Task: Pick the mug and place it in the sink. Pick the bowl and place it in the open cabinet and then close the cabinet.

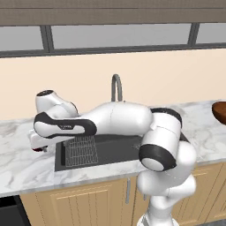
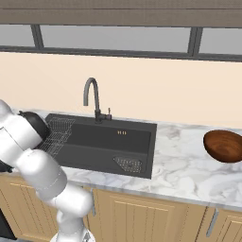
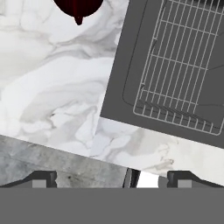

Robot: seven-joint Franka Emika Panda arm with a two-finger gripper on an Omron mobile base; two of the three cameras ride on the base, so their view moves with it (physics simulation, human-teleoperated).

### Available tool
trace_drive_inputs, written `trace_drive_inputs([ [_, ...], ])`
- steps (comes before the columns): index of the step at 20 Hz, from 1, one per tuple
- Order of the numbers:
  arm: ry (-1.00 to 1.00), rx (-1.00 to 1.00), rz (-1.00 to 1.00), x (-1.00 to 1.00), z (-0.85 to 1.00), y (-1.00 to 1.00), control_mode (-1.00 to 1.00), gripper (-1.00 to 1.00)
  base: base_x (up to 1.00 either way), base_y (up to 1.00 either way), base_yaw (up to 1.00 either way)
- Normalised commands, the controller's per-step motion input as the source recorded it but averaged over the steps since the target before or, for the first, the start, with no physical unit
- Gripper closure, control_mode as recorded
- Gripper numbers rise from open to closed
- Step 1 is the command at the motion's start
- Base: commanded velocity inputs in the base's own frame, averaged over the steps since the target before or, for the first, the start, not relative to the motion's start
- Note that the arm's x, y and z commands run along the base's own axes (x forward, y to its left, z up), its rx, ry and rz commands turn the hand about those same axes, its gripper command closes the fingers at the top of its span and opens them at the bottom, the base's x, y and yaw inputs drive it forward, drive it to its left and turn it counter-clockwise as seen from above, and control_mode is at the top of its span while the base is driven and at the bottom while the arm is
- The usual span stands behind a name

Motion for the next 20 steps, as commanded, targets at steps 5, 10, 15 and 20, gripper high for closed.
trace_drive_inputs([
  [5,-0.02,-0.01,-0.06,0.07,-0.09,0.05,-1.0,-1.0,0.0,0.0,0.0],
  [10,-0.07,-0.03,-0.05,0.23,-0.09,0.19,-1.0,-1.0,0.0,0.0,0.0],
  [15,-0.04,-0.01,-0.02,0.16,-0.05,0.01,-1.0,-1.0,0.0,0.0,0.0],
  [20,0.0,0.0,-0.03,0.19,-0.09,0.02,-1.0,-1.0,0.0,0.0,0.0],
])
